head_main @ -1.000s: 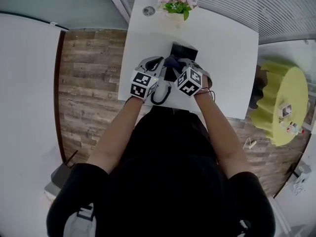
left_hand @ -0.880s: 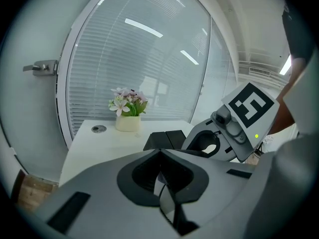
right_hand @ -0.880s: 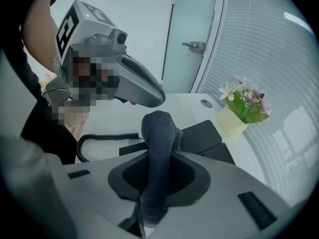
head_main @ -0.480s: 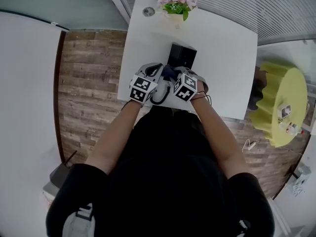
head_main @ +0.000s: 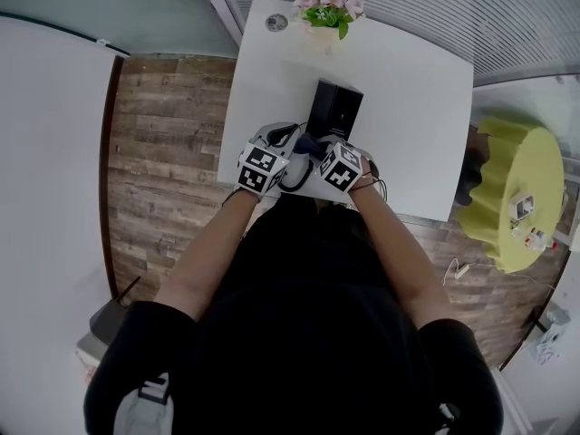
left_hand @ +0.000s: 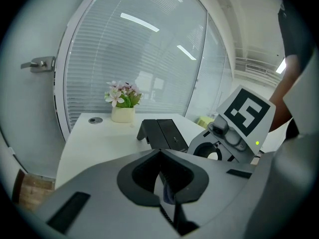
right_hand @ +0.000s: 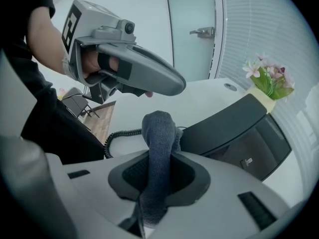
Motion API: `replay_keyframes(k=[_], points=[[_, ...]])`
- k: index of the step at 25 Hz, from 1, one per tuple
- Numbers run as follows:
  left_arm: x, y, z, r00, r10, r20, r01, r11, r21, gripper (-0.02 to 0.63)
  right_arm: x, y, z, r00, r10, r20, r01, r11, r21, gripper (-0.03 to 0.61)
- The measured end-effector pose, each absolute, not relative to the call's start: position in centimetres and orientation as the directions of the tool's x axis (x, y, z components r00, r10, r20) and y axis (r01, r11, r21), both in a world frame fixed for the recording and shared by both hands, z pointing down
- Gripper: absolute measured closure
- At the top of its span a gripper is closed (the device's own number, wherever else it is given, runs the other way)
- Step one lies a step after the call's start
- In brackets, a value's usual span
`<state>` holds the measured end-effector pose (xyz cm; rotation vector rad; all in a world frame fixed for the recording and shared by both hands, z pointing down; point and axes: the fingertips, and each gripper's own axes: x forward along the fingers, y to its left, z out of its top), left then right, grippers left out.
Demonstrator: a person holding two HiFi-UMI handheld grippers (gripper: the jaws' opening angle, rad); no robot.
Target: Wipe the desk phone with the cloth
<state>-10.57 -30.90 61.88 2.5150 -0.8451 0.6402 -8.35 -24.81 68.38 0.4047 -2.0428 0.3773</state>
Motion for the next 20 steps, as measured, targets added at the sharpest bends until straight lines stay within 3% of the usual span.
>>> replay_keyframes(k=[8,15,20], points=[[-12.1,-32.1,58.6,0.715,-0.505,0.483,-0.664,-0.706,0.245,0.604,-8.3,-23.9,65.9,-0.564,-0.125,0.816,-0.481,0.853,-0.202,0.489],[-12.1,-32.8,51.8,0.757,-0.535,0.374,-0.631,-0.747,0.209,0.604,-6.8,-26.3,55.4,-0.7,-0.396,0.595,-0.604,0.772,-0.197,0.489],[-10.4,-31.9,46.1,0.807,-0.518,0.283,-0.573,-0.803,0.165,0.604,-4.6,-27.2,47.1,-0.684,-0.603,0.411,-0.684,0.726,-0.073,0.489]])
